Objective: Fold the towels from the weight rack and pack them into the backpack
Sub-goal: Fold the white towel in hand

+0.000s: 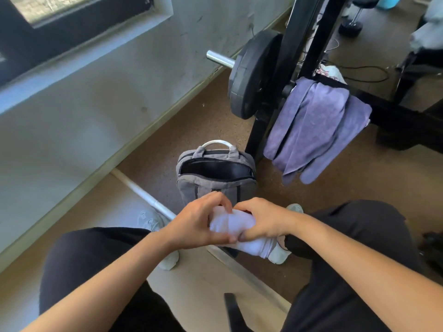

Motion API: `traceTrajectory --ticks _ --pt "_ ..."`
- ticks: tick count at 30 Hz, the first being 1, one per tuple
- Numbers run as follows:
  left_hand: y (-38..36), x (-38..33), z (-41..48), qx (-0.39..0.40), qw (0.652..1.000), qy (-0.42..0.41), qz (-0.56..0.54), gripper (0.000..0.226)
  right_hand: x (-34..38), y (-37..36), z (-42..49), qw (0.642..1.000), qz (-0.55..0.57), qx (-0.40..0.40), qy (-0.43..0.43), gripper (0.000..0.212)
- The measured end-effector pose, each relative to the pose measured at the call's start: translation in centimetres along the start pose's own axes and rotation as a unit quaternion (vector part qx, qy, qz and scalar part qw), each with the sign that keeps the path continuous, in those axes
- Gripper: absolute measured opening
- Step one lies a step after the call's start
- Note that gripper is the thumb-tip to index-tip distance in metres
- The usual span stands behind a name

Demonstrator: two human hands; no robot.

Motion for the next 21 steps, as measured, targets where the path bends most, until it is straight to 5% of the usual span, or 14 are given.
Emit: traceTrajectory --ticks 4,9,14,21 --pt "3.4 4.2 3.8 0.003 0.992 0.121 -0.024 0.042 -2.7 3.0 1.5 0.994 -0.025 -0.094 -0.043 0.033" --pt "5.5 11.1 9.6 -0.091 0.954 0.207 0.199 0.027 -5.5 7.6 3.4 0.957 0.001 -0.277 -0.088 0.043" --pt "4.6 16.4 10.7 -0.153 0.928 0.231 0.249 0.013 -5.0 9.8 7.5 0.935 0.015 -0.35 -0.049 0.041" --pt "2.7 17.3 9.3 -0.1 0.958 0.176 0.204 0.097 -5.6 5.8 13.2 0.95 0.054 -0.306 -0.025 0.048"
Point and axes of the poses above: each hand's wrist, its own z-axis towards the middle knuckle, its own y-axis out of the back of the hand, x = y × z, the point moved 4 cm from there along z, towards the middle knuckle, and after that the axes turned 8 degrees about y, right-handed, at the moved point
